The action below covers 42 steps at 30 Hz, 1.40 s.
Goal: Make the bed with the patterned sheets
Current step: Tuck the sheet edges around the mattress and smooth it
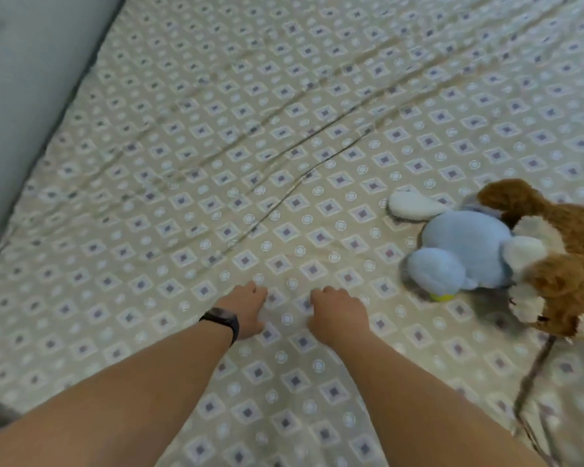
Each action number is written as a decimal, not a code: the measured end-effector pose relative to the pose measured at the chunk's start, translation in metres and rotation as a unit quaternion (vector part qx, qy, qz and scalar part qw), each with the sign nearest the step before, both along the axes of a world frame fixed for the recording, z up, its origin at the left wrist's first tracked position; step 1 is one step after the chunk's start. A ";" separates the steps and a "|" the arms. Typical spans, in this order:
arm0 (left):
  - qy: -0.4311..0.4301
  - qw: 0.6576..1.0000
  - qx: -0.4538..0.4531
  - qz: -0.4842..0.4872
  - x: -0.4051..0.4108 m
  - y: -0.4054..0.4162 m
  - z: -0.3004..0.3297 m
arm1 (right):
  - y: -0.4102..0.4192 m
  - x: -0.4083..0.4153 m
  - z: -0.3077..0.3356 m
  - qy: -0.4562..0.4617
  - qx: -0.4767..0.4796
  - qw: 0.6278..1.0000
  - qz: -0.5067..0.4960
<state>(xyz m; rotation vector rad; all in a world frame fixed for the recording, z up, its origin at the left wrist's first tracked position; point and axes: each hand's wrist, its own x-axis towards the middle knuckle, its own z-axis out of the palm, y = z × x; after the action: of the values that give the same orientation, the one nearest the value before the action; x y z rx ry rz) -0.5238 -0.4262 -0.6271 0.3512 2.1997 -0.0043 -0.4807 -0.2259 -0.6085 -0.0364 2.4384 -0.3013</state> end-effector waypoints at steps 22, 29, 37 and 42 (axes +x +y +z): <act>-0.064 0.976 0.033 -0.207 0.043 -0.065 -0.036 | -0.071 0.051 -0.049 -0.113 0.009 0.983 0.146; -0.022 0.983 0.046 -0.173 0.057 -0.067 -0.025 | -0.070 0.077 -0.041 -0.049 -0.053 0.997 -0.032; 0.043 0.990 0.111 -0.076 0.094 -0.020 -0.021 | -0.021 0.124 -0.031 -0.037 -0.047 0.979 -0.193; 0.103 0.988 0.103 0.049 0.045 0.000 -0.026 | -0.041 0.045 -0.022 -0.015 -0.121 0.974 -0.190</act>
<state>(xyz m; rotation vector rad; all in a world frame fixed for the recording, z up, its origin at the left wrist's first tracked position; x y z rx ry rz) -0.4785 -0.4258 -0.6528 0.3712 2.4264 0.2520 -0.4358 -0.2670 -0.6309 0.3291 2.3541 -0.7616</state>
